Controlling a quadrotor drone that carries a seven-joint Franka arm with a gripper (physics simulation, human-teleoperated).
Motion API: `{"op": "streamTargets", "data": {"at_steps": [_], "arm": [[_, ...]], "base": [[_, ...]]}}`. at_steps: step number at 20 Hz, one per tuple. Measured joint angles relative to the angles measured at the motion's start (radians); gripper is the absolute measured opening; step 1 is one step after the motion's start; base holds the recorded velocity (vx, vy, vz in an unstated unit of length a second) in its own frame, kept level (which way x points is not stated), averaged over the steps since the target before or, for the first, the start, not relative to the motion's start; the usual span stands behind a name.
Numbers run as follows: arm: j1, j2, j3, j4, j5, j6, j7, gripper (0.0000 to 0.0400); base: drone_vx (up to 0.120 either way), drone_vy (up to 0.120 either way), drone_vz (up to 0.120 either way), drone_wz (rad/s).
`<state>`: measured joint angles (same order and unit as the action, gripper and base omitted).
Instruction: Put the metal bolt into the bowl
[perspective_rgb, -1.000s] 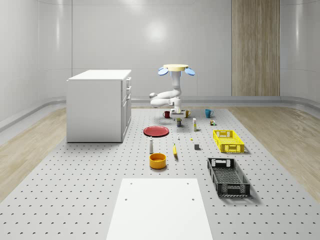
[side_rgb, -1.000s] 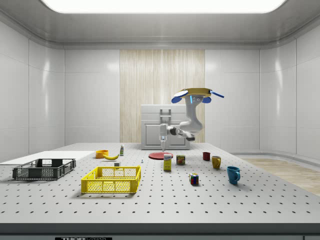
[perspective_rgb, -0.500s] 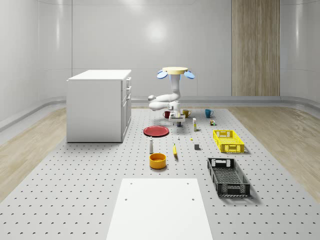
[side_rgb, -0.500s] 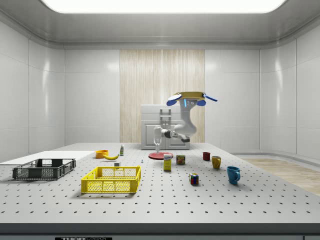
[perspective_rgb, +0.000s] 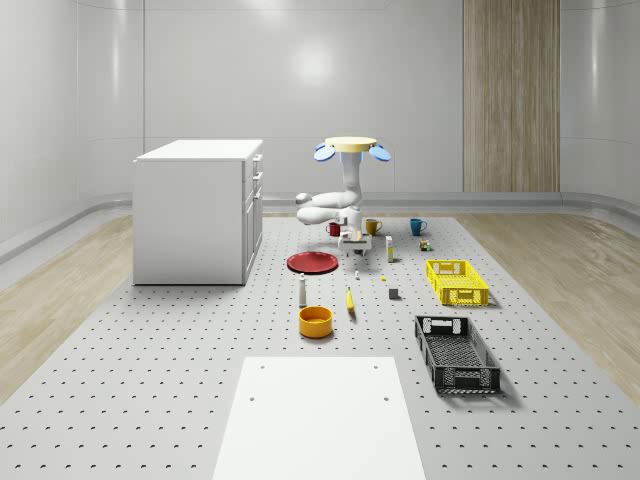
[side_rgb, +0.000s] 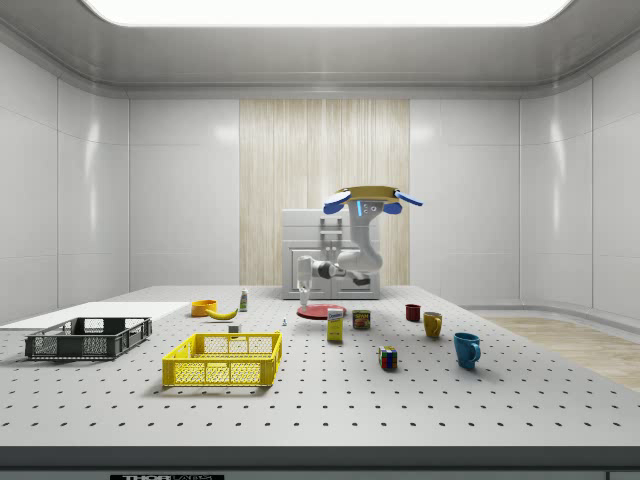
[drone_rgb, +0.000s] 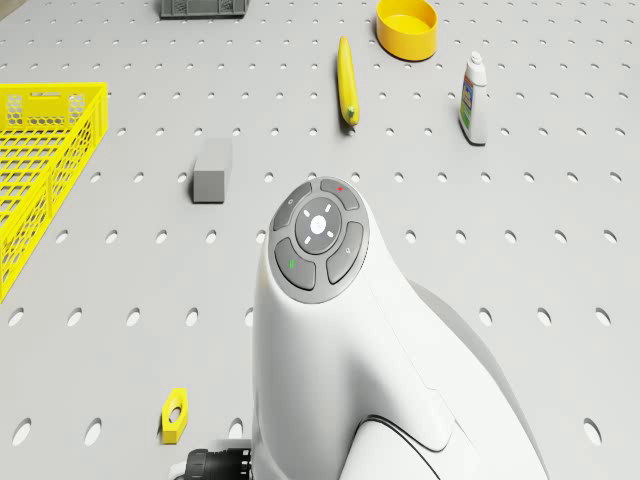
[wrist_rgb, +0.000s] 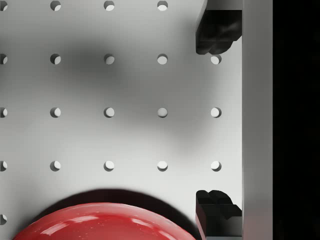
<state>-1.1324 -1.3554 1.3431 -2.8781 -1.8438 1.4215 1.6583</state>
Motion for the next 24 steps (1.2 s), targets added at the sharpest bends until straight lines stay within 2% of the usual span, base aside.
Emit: {"op": "streamTargets", "data": {"at_steps": [3, 14, 16, 20, 24], "arm": [[-0.002, -0.009, 0.002, 0.000, 0.004, 0.009, 0.002, 0.0400], [-0.010, -0.041, 0.008, 0.002, 0.018, 0.039, 0.009, 0.0400], [-0.012, -0.047, 0.009, 0.002, 0.021, 0.044, 0.010, 0.0400], [-0.014, -0.057, 0.011, 0.003, 0.025, 0.053, 0.012, 0.0400], [-0.016, -0.069, -0.002, 0.006, 0.016, 0.069, 0.013, 0.0400]], "base": [[0.120, 0.000, -0.107, 0.000], [0.120, 0.000, 0.000, 0.000], [0.000, 0.000, 0.000, 0.000], [0.090, 0.000, 0.000, 0.000], [0.000, 0.000, 0.000, 0.000]]}}
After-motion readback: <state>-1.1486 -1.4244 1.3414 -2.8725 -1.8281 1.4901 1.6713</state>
